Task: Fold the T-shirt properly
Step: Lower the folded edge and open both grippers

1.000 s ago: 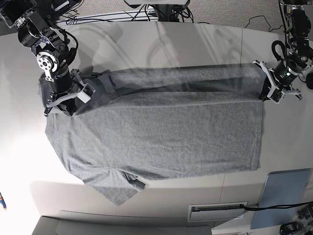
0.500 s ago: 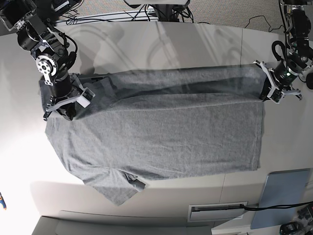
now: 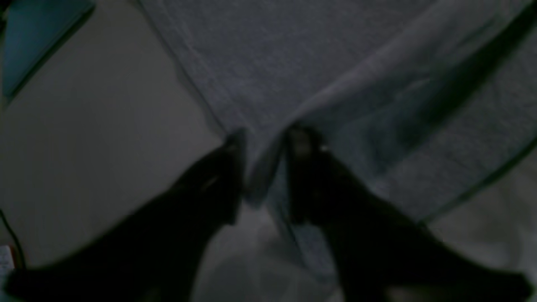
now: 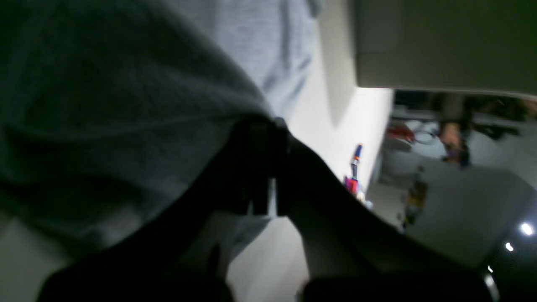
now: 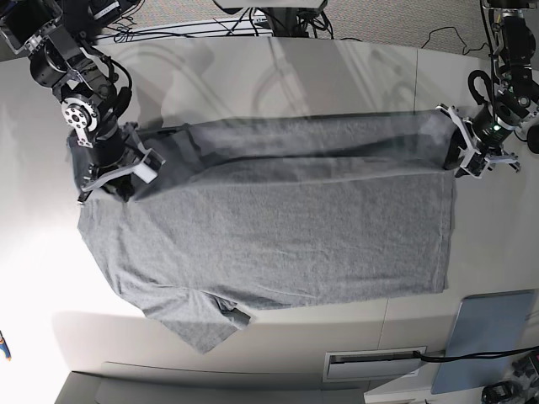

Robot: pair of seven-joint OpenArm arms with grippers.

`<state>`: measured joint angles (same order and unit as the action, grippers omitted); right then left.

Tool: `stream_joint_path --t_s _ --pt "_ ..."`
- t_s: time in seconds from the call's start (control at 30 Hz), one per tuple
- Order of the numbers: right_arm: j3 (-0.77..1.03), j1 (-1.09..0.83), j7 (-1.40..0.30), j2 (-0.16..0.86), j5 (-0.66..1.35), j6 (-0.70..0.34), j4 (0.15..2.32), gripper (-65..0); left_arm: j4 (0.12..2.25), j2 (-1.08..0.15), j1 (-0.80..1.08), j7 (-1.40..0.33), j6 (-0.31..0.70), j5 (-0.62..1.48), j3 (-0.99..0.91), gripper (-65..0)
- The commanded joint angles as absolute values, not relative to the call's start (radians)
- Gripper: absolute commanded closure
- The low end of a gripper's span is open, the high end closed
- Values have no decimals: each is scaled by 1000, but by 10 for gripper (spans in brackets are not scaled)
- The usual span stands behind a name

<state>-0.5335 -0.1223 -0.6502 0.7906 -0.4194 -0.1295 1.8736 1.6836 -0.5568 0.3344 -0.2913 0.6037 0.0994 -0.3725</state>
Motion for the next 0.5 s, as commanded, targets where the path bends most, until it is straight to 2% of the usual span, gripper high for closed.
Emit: stream_joint_path --t_s 0.0,0.1,0.17,0.33,0.47 --pt "-522 -110 -647 804 -437 -113 1887 -7 1696 -577 327 -270 596 113 -382 -227" --pt "-518 -110 -662 788 -437 -107 1887 -228 1696 -577 327 -270 596 113 -382 -228" --pt "-517 -110 -662 774 -437 -79 1887 -302 1696 -577 327 -270 596 113 -382 -228" --pt "-517 -110 -662 759 -436 -36 1887 -305 1696 -577 327 -270 596 113 -382 -228" --pt "-517 -112 -706 759 -368 65 1888 -303 1696 -577 339 -286 596 179 -382 -223"
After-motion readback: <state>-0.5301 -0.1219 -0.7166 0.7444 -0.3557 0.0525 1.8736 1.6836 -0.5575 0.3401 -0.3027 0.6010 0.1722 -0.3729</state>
